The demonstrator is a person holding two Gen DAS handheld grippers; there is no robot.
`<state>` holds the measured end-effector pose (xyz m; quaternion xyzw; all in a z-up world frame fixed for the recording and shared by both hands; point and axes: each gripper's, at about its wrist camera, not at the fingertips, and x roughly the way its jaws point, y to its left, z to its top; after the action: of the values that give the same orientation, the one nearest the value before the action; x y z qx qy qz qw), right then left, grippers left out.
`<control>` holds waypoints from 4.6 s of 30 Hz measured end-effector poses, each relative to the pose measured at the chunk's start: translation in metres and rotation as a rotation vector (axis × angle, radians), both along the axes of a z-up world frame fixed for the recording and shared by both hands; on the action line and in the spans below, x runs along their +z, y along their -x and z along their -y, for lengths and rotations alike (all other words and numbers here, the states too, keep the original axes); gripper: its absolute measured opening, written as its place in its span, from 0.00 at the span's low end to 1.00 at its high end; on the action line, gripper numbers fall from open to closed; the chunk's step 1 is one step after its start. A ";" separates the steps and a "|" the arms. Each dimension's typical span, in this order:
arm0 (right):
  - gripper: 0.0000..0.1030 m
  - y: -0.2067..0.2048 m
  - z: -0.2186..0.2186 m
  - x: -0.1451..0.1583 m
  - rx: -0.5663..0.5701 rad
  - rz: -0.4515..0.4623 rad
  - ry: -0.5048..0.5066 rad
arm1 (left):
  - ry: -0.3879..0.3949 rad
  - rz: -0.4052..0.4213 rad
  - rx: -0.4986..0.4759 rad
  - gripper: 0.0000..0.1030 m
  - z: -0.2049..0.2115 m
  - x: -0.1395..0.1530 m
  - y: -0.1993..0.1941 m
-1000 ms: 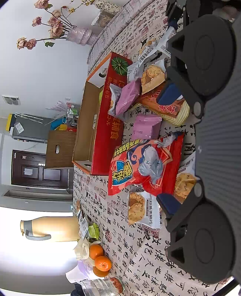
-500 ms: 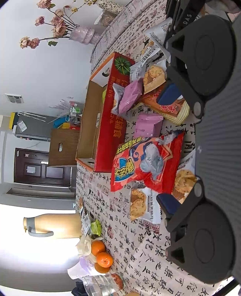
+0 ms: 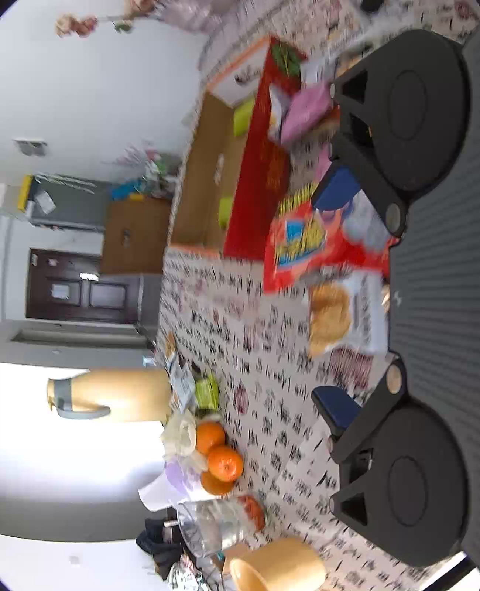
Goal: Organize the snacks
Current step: 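Grasp a white wrapper with the right gripper while the left gripper grasps a white packet, then carry both white packets over the cardboard box, then open both grippers to drop the white packets into the box, then withdraw both tools from the box toward the snack pile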
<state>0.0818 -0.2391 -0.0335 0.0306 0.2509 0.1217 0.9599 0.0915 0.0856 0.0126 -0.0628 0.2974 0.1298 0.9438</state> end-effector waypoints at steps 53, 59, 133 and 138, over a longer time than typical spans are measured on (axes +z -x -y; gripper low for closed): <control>0.11 -0.008 0.005 0.006 -0.041 0.009 -0.017 | -0.048 -0.079 -0.095 0.12 -0.023 0.014 -0.032; 0.11 -0.015 -0.001 0.018 -0.025 0.048 -0.022 | -0.070 -0.025 -0.127 0.12 -0.011 0.033 -0.038; 1.00 -0.195 -0.067 0.052 -0.048 0.092 -0.045 | -0.025 0.220 -0.217 1.00 0.050 0.056 -0.175; 1.00 -0.177 -0.067 0.063 -0.040 0.122 -0.028 | -0.052 0.247 -0.224 1.00 0.053 0.070 -0.153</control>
<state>0.2590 -0.1716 0.0296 0.0415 0.1897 0.1076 0.9750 0.2446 0.0325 0.0828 -0.0203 0.1807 0.0230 0.9831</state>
